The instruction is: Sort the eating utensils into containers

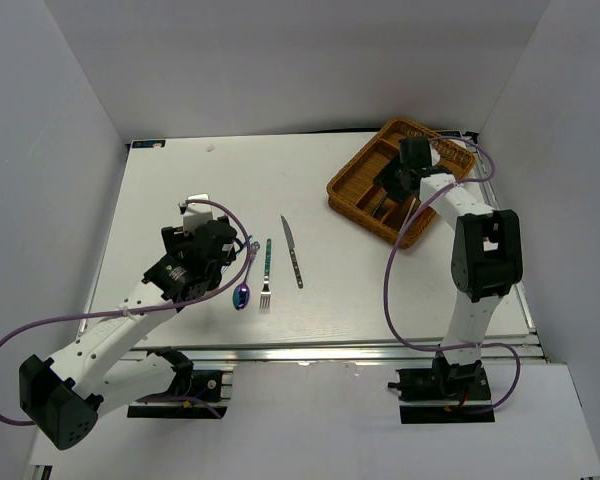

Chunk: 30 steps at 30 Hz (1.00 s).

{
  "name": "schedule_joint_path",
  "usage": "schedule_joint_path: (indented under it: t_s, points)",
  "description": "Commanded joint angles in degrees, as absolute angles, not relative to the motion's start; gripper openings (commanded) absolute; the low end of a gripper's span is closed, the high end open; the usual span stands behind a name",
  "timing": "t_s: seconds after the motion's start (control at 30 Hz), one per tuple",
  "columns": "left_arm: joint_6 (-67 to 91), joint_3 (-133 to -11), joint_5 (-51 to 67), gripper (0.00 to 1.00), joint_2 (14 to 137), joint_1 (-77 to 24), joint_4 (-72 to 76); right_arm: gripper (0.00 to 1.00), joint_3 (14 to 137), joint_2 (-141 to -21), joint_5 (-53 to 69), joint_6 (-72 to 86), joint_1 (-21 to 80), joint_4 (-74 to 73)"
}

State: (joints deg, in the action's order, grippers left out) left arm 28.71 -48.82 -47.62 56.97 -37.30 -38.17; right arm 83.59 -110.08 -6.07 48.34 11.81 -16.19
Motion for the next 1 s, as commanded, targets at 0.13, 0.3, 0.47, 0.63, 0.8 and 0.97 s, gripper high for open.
schedule_joint_path:
  t_s: [0.13, 0.3, 0.47, 0.63, 0.8, 0.97]
  points:
    - [28.8, -51.0, -49.5, 0.98, 57.0, -37.4, -38.7, 0.60, 83.7, -102.7, -7.6, 40.4, 20.0, -14.1]
    - [30.2, -51.5, -53.1, 0.98, 56.7, -37.4, -40.0, 0.60, 91.4, -108.2, -8.6, 25.9, 30.4, -24.3]
    - [33.0, -51.9, -57.5, 0.98, 55.5, -37.3, -42.2, 0.61, 93.7, -111.5, -17.3, 22.7, 40.9, -32.0]
    - [33.1, -51.4, -57.7, 0.98, 53.6, -37.2, -41.7, 0.60, 89.6, -111.4, -23.1, 25.0, 48.4, -32.3]
    - [33.0, -51.7, -57.1, 0.98, 54.6, -37.1, -41.8, 0.55, 86.8, -113.3, -21.3, 26.5, 51.5, -30.9]
    - [33.0, -51.9, -57.0, 0.98, 55.0, -37.0, -42.2, 0.51, 86.8, -116.5, -18.8, 27.0, 52.6, -30.6]
